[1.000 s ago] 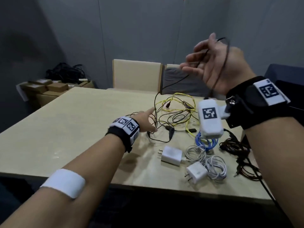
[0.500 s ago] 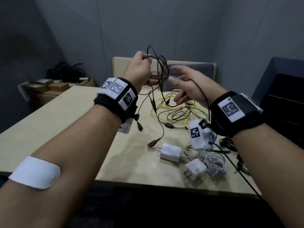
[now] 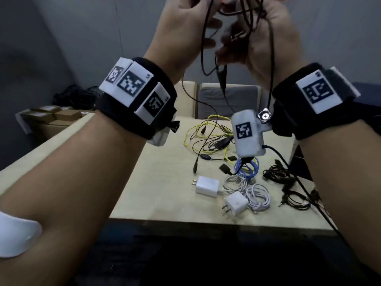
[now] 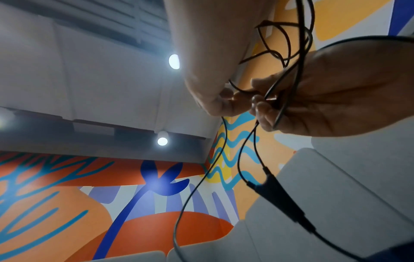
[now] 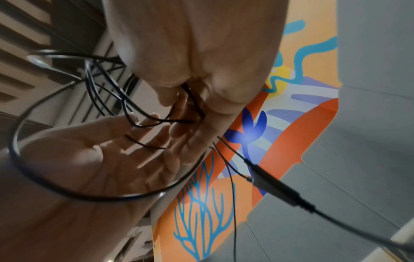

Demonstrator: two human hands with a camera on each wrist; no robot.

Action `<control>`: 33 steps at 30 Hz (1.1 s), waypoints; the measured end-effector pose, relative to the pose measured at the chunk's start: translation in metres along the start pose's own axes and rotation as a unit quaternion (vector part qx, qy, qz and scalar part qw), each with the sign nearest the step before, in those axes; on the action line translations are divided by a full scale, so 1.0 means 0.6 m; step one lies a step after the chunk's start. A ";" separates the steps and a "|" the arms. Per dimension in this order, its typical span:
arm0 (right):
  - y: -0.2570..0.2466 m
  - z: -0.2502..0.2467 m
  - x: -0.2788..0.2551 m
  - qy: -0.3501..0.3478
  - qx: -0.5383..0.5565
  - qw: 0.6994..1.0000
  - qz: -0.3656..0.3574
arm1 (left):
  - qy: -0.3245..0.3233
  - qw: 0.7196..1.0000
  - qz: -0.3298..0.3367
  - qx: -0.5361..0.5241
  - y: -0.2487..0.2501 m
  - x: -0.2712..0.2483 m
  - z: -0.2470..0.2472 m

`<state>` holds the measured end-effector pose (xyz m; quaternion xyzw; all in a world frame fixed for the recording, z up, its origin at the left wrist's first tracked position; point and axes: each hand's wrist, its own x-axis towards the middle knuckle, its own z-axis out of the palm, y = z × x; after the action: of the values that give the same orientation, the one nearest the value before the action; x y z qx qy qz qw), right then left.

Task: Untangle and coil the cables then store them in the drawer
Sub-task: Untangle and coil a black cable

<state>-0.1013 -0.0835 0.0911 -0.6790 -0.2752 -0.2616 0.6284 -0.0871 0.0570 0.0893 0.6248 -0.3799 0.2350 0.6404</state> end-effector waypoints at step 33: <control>0.059 -0.181 -0.457 0.135 -0.008 0.922 0.362 | -0.194 0.882 -0.272 0.332 -0.146 -0.378 0.238</control>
<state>-0.2727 -0.2060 -0.1186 -0.6955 0.0783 -0.1074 0.7062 -0.1833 -0.0530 -0.1520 0.9125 -0.2112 0.0380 0.3482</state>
